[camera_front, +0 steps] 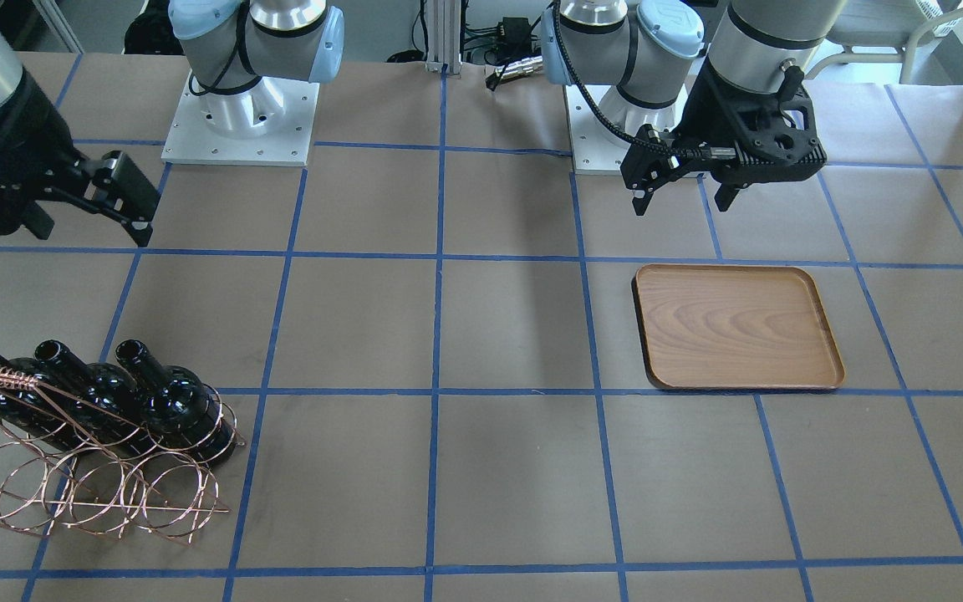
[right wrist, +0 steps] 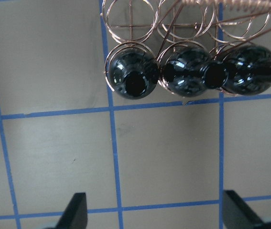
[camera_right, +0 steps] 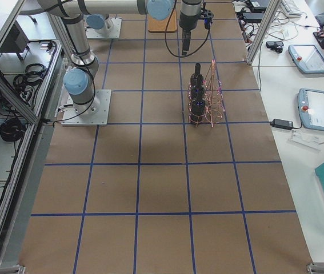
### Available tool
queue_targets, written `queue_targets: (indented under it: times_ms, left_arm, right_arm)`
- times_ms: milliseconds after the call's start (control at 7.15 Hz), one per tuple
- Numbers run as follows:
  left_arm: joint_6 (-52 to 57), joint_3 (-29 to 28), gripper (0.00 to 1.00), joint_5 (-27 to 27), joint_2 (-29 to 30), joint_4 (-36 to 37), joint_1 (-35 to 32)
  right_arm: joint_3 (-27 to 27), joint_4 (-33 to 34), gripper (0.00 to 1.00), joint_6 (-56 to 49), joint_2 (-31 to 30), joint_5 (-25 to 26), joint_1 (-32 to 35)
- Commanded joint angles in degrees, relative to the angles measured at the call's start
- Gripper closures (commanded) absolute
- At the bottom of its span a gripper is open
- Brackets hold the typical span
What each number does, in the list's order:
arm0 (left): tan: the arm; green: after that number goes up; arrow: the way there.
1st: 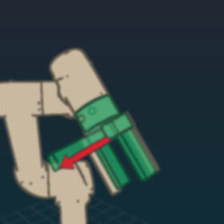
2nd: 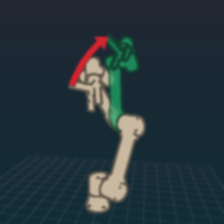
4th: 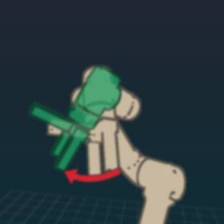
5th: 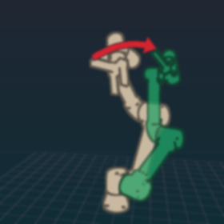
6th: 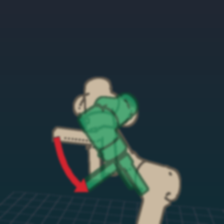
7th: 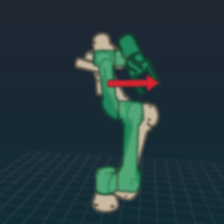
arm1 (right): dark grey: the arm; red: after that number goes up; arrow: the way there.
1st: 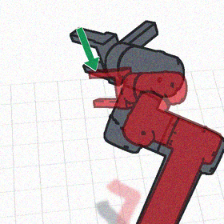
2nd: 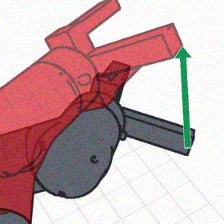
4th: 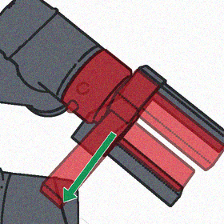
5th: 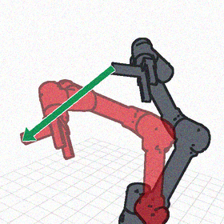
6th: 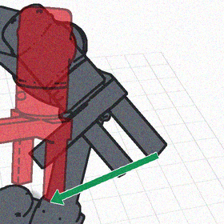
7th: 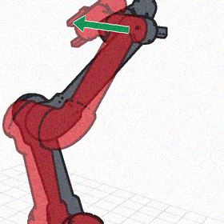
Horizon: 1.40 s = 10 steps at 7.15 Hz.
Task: Take wine from basket and place on tray
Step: 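Lower the right gripper over the wine bottles in the copper rack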
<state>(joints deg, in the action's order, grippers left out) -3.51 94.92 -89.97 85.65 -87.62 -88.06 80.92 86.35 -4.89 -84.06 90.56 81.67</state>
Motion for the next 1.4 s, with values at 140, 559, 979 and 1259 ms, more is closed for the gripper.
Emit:
queue_targets:
  times_ms: [140, 559, 979, 1259]
  left_arm:
    - [0.0, 0.0, 0.0, -0.03, 0.04, 0.0, 0.08]
    - [0.17, 0.0, 0.0, -0.12, 0.04, 0.0, 0.08]
    - [0.09, 0.7, 0.0, -0.03, -0.05, 0.0, -0.01]
    - [0.17, 0.7, 0.0, -0.12, -0.05, 0.18, 0.08]
  right_arm:
    - [0.03, 5.48, 0.0, -4.24, 5.11, 0.58, -2.31]
    - [2.21, 13.2, 0.0, -8.44, 7.5, 0.76, -2.31]
    - [5.04, 16.74, 0.01, -13.11, 7.6, 3.81, -2.31]
    - [4.69, 16.75, 0.01, -13.21, 7.6, 3.57, -2.74]
